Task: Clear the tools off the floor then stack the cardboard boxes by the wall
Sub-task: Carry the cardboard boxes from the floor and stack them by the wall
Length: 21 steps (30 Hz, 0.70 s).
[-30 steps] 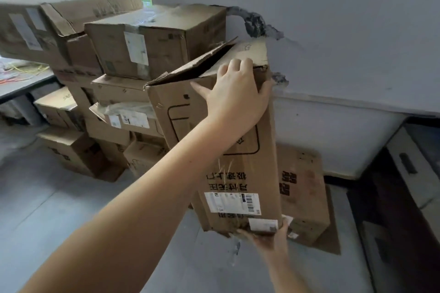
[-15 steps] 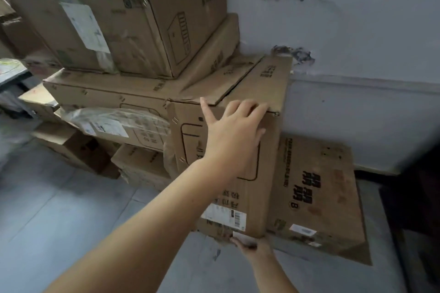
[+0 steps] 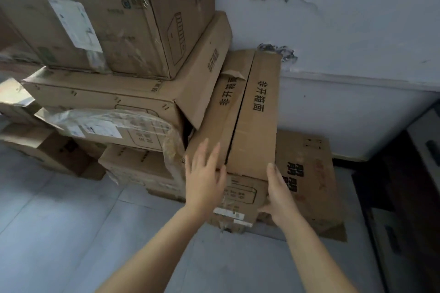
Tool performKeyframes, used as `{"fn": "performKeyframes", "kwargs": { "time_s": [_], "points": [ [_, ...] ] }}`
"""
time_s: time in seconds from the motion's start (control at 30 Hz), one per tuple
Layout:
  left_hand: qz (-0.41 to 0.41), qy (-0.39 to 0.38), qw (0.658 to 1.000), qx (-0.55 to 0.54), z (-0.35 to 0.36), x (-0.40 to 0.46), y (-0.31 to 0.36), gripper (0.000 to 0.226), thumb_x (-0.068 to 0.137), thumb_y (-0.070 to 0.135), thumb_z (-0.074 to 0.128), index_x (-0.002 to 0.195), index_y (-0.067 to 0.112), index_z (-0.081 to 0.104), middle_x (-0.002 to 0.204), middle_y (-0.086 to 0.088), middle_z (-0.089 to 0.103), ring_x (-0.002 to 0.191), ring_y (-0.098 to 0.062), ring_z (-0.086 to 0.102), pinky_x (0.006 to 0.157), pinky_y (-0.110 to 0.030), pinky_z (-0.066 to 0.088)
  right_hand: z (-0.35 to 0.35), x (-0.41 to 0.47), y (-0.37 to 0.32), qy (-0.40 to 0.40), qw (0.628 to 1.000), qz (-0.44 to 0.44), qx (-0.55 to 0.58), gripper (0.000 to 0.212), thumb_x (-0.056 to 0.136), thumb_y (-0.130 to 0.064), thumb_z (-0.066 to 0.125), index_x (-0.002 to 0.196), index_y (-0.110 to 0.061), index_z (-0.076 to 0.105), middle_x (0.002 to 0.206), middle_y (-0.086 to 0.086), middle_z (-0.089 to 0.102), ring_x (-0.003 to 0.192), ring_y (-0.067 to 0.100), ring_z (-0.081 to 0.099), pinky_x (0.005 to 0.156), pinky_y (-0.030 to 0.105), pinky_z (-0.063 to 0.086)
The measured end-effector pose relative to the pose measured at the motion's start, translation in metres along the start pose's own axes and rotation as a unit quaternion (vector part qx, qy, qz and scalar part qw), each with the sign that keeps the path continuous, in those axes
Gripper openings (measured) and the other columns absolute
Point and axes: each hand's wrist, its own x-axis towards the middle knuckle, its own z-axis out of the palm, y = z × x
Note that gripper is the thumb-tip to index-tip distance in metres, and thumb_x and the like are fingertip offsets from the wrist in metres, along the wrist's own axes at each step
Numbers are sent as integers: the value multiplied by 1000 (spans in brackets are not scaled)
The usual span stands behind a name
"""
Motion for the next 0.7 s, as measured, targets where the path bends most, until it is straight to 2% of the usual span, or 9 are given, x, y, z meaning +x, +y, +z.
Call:
{"fn": "performKeyframes", "kwargs": {
  "time_s": [0.03,0.07,0.13,0.17,0.27,0.47,0.6,0.7],
  "points": [
    [-112,22,991,-66,-3,6,-7,52,97,28,46,146,18,32,155,-8,23,142,-25,20,117,-47,15,32,-28,17,-42,999,30,10,78,76,-73,48,144,-49,19,145,-15,36,133,23,38,104,58,35],
    [-222,31,966,-127,-5,11,-15,55,97,28,48,147,16,27,154,-10,21,142,-27,20,115,-45,21,30,-31,12,-44,999,21,-18,72,84,-62,49,146,-47,14,143,-14,36,131,21,39,105,56,34],
    [-341,2,913,-223,-7,24,-29,60,96,33,48,148,14,24,151,-12,28,137,-31,30,111,-46,32,31,-23,18,-69,998,-8,10,66,93,-42,49,147,-46,9,137,-14,39,124,17,42,105,50,36],
    [-362,-17,896,-258,-6,28,-33,60,96,35,49,147,14,26,147,-11,36,132,-31,38,107,-46,36,29,-15,13,-63,998,-9,3,64,95,-39,47,147,-46,10,138,-14,40,121,16,44,104,49,37],
    [-378,-33,877,-295,-6,40,-38,57,94,36,52,142,11,34,136,-9,49,121,-30,50,100,-44,44,35,-6,13,-82,995,-21,-44,59,96,-38,46,145,-49,14,139,-10,44,124,18,46,104,50,40],
    [-365,0,881,-301,9,75,-43,58,93,32,55,141,6,35,138,-11,48,125,-29,46,100,-37,41,40,41,-15,-90,994,-34,-59,59,95,-43,46,143,-53,14,144,-13,41,128,21,44,102,58,39],
    [-351,49,881,-314,19,83,-42,60,94,29,55,144,5,32,143,-11,43,131,-28,41,106,-37,36,51,52,-18,-69,994,-39,-72,61,96,-43,42,145,-50,5,148,-10,36,131,22,41,105,55,37],
    [-396,123,842,-346,27,71,-40,65,91,33,59,142,3,33,143,-13,42,131,-28,40,110,-42,34,57,52,-14,-59,995,-42,-70,65,97,-44,39,147,-43,-3,151,-7,30,134,22,36,109,53,33]
  ]
}}
